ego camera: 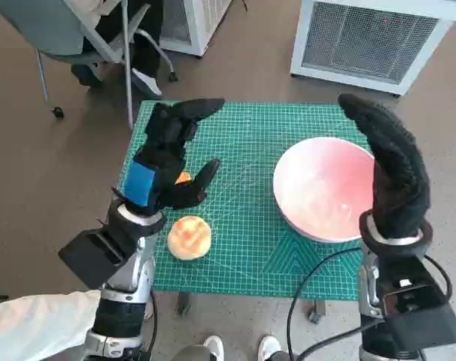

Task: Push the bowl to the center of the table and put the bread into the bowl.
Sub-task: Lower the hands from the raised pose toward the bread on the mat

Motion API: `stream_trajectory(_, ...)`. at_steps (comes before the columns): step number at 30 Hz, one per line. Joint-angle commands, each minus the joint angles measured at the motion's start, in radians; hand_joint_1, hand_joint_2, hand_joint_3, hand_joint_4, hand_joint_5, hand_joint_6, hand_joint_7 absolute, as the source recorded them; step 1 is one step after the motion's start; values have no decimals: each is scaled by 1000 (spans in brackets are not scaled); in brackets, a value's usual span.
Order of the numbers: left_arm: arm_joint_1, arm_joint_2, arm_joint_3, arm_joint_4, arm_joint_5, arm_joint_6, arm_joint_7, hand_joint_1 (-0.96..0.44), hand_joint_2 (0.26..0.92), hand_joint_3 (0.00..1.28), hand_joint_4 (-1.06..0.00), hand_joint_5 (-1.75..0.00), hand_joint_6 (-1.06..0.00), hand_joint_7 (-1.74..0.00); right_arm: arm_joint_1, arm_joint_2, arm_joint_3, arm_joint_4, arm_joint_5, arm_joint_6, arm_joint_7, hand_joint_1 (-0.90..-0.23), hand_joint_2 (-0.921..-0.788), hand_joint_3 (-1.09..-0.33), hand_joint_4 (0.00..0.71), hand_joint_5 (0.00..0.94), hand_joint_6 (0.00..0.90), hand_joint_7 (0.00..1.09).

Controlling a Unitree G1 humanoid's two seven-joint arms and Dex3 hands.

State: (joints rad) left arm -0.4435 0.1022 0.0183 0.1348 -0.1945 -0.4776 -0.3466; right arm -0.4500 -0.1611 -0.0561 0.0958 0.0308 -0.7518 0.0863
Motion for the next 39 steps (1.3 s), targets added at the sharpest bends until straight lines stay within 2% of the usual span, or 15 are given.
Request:
stream_trajectory(1, -14, -4, 7, 2, 6, -19, 9, -260, 760, 696, 1, -815, 1, -999, 22, 10, 18, 20, -15, 1, 14, -379, -921, -562, 416, 0, 5, 890)
stream_trajectory(7, -13, -7, 7, 9, 4, -31, 12, -261, 754, 713, 1, -822, 1, -1000, 29, 7, 30, 26, -18, 1, 24, -360, -921, -573, 404, 0, 0, 901)
stream_trajectory(11, -14, -8, 8, 16, -5, -39, 8, -262, 751, 723, 1, -826, 1, -1000, 32, -1, 28, 21, -7, 11, 34, -361, -921, -574, 395, 0, -1, 892)
stream_trajectory(19, -13, -9, 9, 17, -19, -49, 2, -259, 744, 737, 1, -831, 1, -1002, 43, -14, 6, 18, 17, 21, 48, -375, -921, -573, 391, 0, -1, 881)
stream_trajectory(25, -9, -8, 14, 18, -22, -55, 0, -257, 739, 746, 1, -833, 1, -1004, 56, -27, -26, 28, 31, 7, 48, -378, -921, -567, 396, 3, 0, 884)
stream_trajectory(29, -6, -7, 18, 14, -27, -54, -1, -256, 735, 751, 1, -835, 1, -1005, 64, -54, -75, 75, 56, -26, 48, -367, -921, -552, 410, 9, 43, 815)
stream_trajectory(33, -2, -8, 25, 6, -42, -45, -5, -257, 733, 756, 1, -835, 1, -1006, 55, -96, -160, 196, 84, -87, 34, -361, -921, -535, 434, 11, 118, 693)
stream_trajectory(35, 0, -10, 27, 2, -45, -41, -5, -256, 732, 758, 1, -835, 1, -1006, 47, -108, -188, 246, 89, -109, 25, -359, -921, -527, 446, 10, 161, 625)
stream_trajectory(39, 2, -12, 30, -2, -53, -35, -6, -253, 730, 762, 1, -835, 1, -1006, 28, -126, -243, 350, 96, -138, -2, -356, -921, -523, 450, 7, 184, 585)
